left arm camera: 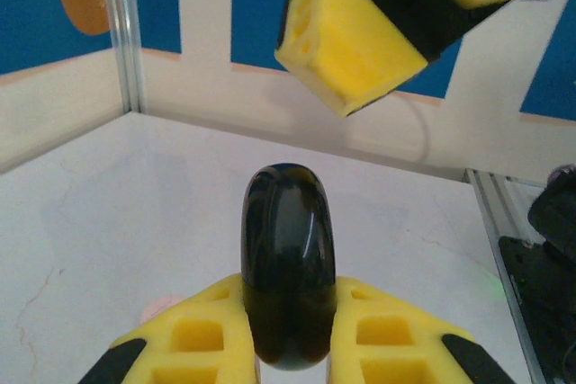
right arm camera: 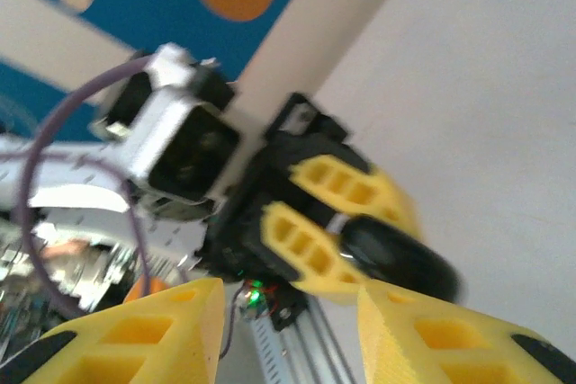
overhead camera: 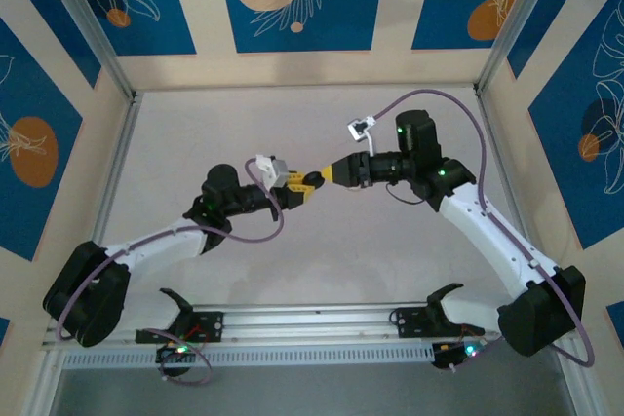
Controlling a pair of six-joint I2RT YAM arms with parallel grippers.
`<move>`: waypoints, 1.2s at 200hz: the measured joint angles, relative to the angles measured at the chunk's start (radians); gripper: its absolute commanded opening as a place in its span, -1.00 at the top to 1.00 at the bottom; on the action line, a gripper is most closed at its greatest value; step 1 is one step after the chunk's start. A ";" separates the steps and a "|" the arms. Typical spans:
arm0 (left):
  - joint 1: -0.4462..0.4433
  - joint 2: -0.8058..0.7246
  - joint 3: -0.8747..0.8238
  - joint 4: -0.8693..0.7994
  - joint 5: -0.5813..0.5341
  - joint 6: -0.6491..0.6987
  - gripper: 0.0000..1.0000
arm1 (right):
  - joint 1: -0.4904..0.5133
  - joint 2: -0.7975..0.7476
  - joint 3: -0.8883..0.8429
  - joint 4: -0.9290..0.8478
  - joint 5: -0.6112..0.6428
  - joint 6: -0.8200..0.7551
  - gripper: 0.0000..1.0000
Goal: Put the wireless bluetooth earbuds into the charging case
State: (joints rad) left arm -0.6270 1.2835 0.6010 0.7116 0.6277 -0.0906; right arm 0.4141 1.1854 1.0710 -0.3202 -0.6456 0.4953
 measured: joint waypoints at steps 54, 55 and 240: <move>0.000 0.152 0.145 -0.217 -0.104 -0.238 0.72 | -0.201 0.011 -0.077 -0.105 0.195 0.138 0.15; 0.000 0.158 0.151 -0.228 -0.106 -0.245 0.72 | -0.204 0.012 -0.078 -0.108 0.196 0.140 0.15; 0.049 0.809 0.772 -0.766 -0.024 -0.665 0.63 | -0.249 0.066 -0.149 -0.050 0.171 0.190 0.14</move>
State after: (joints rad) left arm -0.5777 2.0922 1.3735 -0.0540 0.6041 -0.7559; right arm 0.1646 1.2518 0.9222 -0.3702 -0.4751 0.6857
